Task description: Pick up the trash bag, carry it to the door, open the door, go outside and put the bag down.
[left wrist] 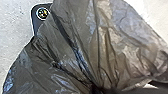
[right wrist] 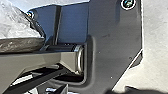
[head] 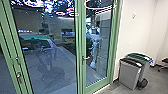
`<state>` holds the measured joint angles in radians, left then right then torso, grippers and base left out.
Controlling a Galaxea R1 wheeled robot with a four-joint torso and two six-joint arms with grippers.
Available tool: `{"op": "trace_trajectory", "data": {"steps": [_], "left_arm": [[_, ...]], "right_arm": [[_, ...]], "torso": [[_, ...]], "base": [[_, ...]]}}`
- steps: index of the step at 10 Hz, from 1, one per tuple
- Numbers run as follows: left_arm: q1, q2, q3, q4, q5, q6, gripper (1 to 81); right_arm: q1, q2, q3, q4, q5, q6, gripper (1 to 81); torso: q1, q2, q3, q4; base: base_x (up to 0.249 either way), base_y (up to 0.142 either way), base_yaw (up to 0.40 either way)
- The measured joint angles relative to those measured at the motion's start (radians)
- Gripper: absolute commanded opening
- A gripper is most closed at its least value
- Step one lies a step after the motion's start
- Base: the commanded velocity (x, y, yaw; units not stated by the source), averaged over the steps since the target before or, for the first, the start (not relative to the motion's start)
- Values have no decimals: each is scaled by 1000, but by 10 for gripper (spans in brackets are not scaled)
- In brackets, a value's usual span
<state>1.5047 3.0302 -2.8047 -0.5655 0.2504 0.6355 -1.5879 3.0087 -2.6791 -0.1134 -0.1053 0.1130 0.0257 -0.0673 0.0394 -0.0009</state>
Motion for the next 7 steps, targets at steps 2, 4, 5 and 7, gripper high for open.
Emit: {"op": "trace_trajectory", "data": {"steps": [2, 4, 5, 7], "left_arm": [[-2, 3, 0, 0, -1, 1, 10], [-2, 3, 0, 0, -1, 4, 10], [-3, 4, 0, 0, -1, 4, 10], [1, 3, 0, 0, 0, 4, 10]], "right_arm": [[0, -4, -1, -1, 0, 0, 811], [-2, -4, -1, -1, 0, 0, 811], [0, -4, -1, -1, 0, 0, 811], [-4, -6, -2, -2, -1, 0, 811]], "torso": [[1, 0, 0, 0], [0, 0, 0, 0], [1, 0, 0, 0], [0, 0, 0, 0]], "base": [[138, -74, 0], [138, -33, 0], [138, 0, 0], [138, 0, 0]]}}
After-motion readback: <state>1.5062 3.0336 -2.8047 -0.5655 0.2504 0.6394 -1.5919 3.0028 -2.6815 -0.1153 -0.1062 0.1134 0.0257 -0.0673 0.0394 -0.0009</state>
